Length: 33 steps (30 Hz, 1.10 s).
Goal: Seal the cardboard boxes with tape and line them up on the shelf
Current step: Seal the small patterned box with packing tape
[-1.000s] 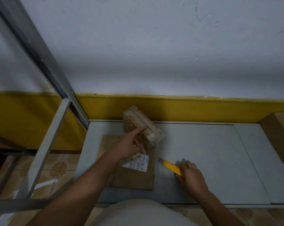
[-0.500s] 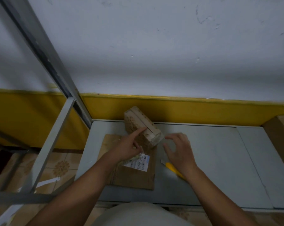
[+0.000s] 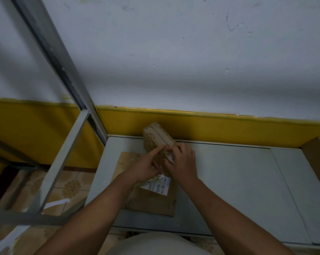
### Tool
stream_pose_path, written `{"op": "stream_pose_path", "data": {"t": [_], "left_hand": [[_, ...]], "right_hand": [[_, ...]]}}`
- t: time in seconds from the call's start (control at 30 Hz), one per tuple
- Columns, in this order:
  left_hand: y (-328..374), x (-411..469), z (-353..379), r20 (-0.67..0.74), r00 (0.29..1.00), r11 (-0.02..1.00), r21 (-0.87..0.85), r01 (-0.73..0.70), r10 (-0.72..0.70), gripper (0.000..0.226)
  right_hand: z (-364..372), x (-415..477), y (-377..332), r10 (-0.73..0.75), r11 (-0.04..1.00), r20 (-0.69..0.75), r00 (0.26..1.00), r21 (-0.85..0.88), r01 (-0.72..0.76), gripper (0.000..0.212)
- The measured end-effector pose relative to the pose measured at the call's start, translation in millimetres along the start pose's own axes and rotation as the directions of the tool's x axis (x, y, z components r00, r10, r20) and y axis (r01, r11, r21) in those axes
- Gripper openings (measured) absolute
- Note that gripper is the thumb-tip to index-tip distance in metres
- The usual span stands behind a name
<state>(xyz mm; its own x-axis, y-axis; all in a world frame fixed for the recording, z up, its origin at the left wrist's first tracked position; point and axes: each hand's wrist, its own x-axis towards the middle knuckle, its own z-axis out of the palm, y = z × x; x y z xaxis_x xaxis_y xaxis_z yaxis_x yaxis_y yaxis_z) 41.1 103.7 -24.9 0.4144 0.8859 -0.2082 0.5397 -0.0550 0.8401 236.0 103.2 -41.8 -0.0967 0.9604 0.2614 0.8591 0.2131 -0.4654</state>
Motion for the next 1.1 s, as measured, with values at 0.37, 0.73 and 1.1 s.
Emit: {"op": "stream_pose_path", "data": {"t": [0.37,0.73,1.1], "left_hand": [[-36.6,-34.7,-22.0,-0.086,0.995,0.862,0.501,0.082,-0.045,0.092],[-69.4,-35.3,27.0,0.093,0.99,0.858,0.512,0.042,-0.105,0.037],[-53.9,-42.9,20.4,-0.217,0.959,0.806,0.591,-0.019,0.182,0.067]], "right_hand": [[-0.9,3.0,1.6,0.018,0.998,-0.029,0.999,0.068,-0.016,0.035],[0.0,1.7,1.8,0.003,0.997,-0.043,0.999,0.076,0.001,0.035],[-8.2,4.6,7.3,-0.051,0.973,0.039,0.998,0.227,0.04,0.039]]}}
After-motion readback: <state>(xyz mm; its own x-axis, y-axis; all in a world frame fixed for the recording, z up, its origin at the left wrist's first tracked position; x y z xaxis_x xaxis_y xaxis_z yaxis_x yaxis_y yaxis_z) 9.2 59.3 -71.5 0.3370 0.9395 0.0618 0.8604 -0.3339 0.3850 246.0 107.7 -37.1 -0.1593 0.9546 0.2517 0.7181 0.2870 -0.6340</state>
